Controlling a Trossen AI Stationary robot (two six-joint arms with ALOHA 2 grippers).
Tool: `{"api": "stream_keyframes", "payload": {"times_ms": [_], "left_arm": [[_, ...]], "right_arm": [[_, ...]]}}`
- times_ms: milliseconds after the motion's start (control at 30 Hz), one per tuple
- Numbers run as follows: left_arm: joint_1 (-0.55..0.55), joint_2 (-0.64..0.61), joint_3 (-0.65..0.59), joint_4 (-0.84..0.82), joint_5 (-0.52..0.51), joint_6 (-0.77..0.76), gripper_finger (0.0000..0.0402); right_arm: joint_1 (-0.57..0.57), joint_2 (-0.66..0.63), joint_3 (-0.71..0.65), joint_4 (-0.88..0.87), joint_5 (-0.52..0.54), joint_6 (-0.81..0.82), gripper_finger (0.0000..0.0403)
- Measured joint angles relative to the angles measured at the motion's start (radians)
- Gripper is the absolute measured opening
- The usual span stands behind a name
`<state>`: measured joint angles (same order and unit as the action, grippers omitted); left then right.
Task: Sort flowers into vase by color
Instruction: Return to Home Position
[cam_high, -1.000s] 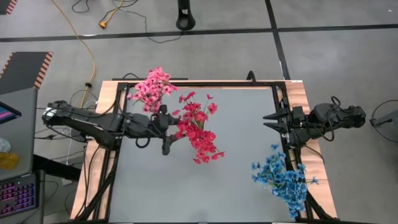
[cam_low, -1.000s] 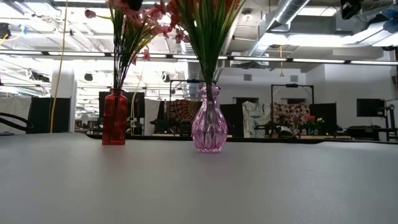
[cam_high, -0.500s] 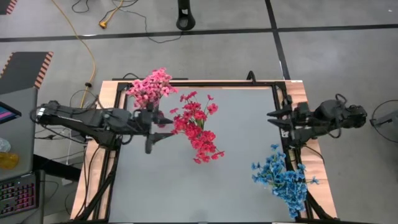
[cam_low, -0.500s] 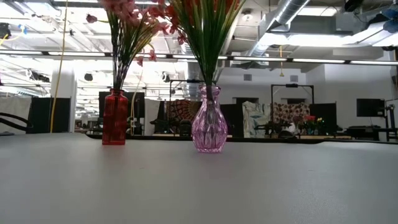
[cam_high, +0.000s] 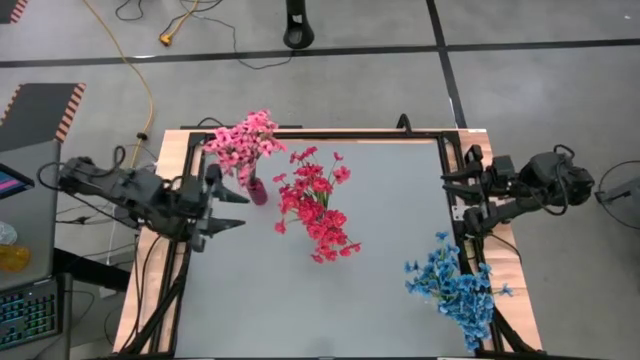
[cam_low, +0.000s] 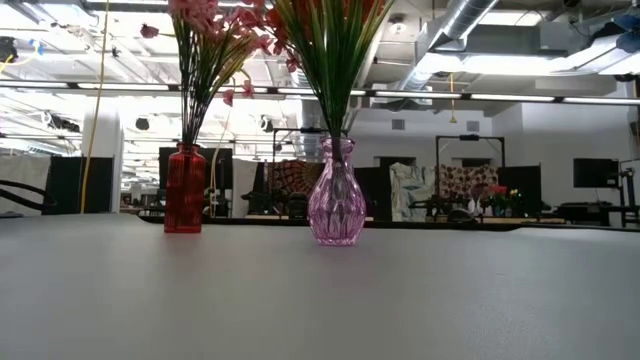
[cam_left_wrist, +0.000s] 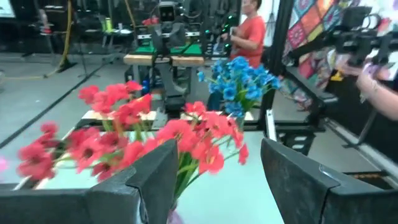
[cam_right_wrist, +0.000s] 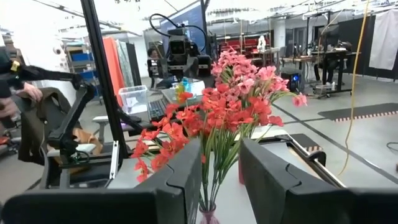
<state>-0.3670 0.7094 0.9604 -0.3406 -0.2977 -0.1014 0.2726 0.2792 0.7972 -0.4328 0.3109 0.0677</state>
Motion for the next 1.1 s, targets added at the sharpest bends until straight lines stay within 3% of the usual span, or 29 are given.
{"api": "stream_keyframes", "payload": {"times_ms": [100,233,433,533,700,867,1100], "left_arm": [[-0.041,-0.038,-0.001,-0.070,-0.070,0.019,0.0219],[-0.080,-0.089,-0.099,-0.032,-0.105,0.064,0.0199],[-0.087,-0.208,-0.357,0.186,-0.108,0.122,0.0116],[-0.074,-0.278,-0.492,0.307,-0.108,0.181,0.0066],[-0.022,-0.395,-0.662,0.452,-0.115,0.193,0.0008],[0.052,-0.502,-0.744,0.466,-0.118,0.189,0.0005],[0.129,-0.654,-0.832,0.408,-0.119,0.175,0.0001]], "right_arm": [[0.000,-0.002,0.009,-0.053,0.000,-0.011,0.0131],[0.000,-0.013,-0.021,-0.092,0.000,-0.023,0.0098],[0.001,-0.033,-0.087,-0.095,-0.001,-0.038,0.0020],[0.001,-0.066,-0.142,-0.076,-0.003,-0.044,0.0017],[0.001,-0.172,-0.273,0.046,-0.018,-0.058,0.0046],[0.001,-0.279,-0.395,0.135,-0.018,-0.076,0.0041],[-0.001,-0.278,-0.477,0.136,-0.026,-0.048,0.0022]]}}
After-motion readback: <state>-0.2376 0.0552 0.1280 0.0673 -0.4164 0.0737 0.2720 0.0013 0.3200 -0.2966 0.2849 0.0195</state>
